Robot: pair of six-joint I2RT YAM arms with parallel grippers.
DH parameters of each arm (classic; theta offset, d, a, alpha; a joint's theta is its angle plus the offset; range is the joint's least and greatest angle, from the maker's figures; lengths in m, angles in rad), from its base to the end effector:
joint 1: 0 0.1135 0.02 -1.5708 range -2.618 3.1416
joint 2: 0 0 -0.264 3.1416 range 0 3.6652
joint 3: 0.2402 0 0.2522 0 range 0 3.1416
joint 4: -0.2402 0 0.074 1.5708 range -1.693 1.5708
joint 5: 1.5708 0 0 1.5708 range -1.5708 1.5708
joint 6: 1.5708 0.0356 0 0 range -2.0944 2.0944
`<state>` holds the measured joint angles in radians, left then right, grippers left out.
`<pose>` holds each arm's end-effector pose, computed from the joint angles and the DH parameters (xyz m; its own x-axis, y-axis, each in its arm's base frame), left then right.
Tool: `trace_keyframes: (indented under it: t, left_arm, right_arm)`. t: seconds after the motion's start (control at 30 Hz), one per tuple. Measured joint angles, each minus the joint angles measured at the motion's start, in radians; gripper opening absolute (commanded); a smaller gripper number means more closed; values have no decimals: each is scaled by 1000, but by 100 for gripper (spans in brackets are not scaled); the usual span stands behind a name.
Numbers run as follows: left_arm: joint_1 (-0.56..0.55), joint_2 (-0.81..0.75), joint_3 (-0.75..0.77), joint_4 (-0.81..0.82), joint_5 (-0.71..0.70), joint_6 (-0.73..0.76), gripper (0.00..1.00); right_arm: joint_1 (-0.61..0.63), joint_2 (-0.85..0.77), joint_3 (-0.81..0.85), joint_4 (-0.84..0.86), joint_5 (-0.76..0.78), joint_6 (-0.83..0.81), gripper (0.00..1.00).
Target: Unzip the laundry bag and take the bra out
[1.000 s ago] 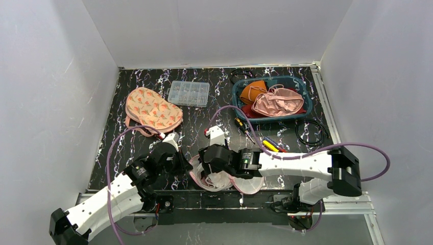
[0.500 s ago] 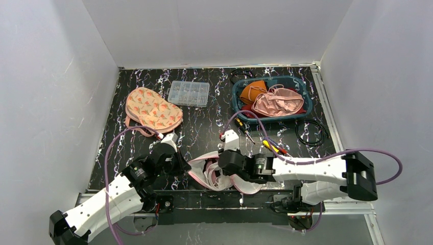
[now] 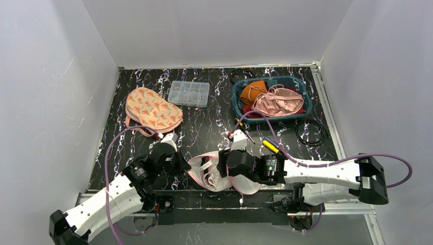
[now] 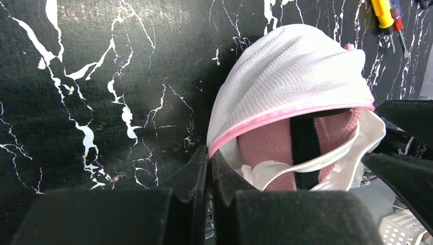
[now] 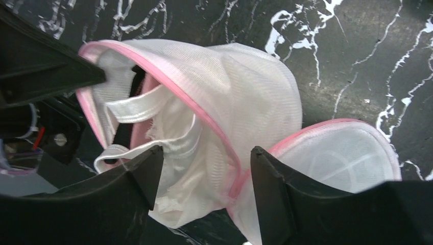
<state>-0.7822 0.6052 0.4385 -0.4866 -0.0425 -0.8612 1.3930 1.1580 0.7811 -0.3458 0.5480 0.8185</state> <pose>0.1014 -0.0986 0.2156 -0.7970 -0.2766 -0.5370 0.1161 0.8022 -0.5856 0.0611 0.2351 0.2519 -0.6429 -0.0538 -0.7641 -0.4414 0.8413 0.3122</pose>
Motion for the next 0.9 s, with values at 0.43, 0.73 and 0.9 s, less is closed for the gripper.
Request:
trace_keyframes:
  t: [0.43, 0.73, 0.9]
  left_arm:
    - [-7, -61, 0, 8, -56, -80, 0]
    - [-13, -115, 0, -11, -103, -112, 0]
    - [-13, -133, 0, -29, -117, -116, 0]
  right_arm:
    - [-6, 142, 167, 90, 21, 156, 74]
    - [-38, 306, 241, 78, 42, 209, 72]
    - [-47, 328, 250, 72, 45, 221, 67]
